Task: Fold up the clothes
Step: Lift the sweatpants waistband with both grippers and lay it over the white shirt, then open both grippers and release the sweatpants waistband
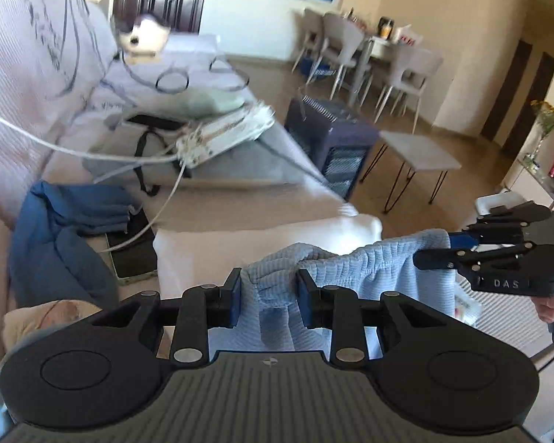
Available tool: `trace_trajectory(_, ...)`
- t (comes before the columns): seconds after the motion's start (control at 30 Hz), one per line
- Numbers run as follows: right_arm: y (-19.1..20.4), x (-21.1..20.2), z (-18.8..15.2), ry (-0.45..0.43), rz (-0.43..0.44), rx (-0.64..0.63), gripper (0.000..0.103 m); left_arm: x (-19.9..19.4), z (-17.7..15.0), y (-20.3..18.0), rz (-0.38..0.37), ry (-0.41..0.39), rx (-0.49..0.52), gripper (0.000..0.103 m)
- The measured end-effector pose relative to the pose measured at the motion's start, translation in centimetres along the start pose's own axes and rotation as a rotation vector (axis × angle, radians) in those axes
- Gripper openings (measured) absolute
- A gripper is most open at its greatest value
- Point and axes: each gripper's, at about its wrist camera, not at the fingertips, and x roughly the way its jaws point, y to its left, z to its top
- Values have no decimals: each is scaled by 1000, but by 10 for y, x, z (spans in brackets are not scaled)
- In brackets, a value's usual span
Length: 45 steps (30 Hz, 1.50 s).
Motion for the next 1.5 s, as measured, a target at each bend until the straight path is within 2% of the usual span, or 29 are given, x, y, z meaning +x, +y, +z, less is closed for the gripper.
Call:
trace_trajectory(0.13,-19,40,0,65,-1,23,20,46,7,15,-18,62,55,35)
trace_trajectory(0.17,-23,48,-2,80,-1,29,20,55,7,19,-16,77,69,40)
trace_trajectory(0.3,-38,71,-10,128,11,64,20,79,10,37,-26,124,46,45)
trace_trajectory(0.43,-52,92,-19,189,-20,101,20,87,13,56,129,143,45,48)
trace_trajectory(0.5,-63,99,-27,204,-5,159,21,82,11,70,145,151,19,48)
trace_trajectory(0.63,-75,109,-35,212,3,237,25,52,0,72,147,135,-1,48)
trace_trajectory(0.7,-72,106,-34,213,-10,235,26,31,-6,66,143,118,4,48)
trace_trajectory(0.77,-66,98,-30,204,-35,208,36,5,-12,57,132,95,1,49)
trace_trajectory(0.83,-59,80,-24,165,-79,178,55,-22,-19,47,134,73,-7,51)
trace_trajectory(0.9,-51,53,-20,99,-110,139,59,-52,-29,33,191,59,-12,56)
trace_trajectory(1.0,-38,11,-20,61,-92,83,59,-101,-50,12,236,14,-9,65)
trace_trajectory(1.17,2,-51,-45,59,24,-4,58,-166,-103,-17,203,-19,-44,66)
trace_trajectory(1.23,21,-62,-61,86,64,-20,58,-188,-129,-25,173,-26,-69,66)
trace_trajectory(1.4,61,-71,-96,137,59,-90,57,-240,-180,-31,97,-29,-150,66)
trace_trajectory(1.5,71,-75,-111,153,65,-117,57,-257,-203,-33,60,-19,-140,73)
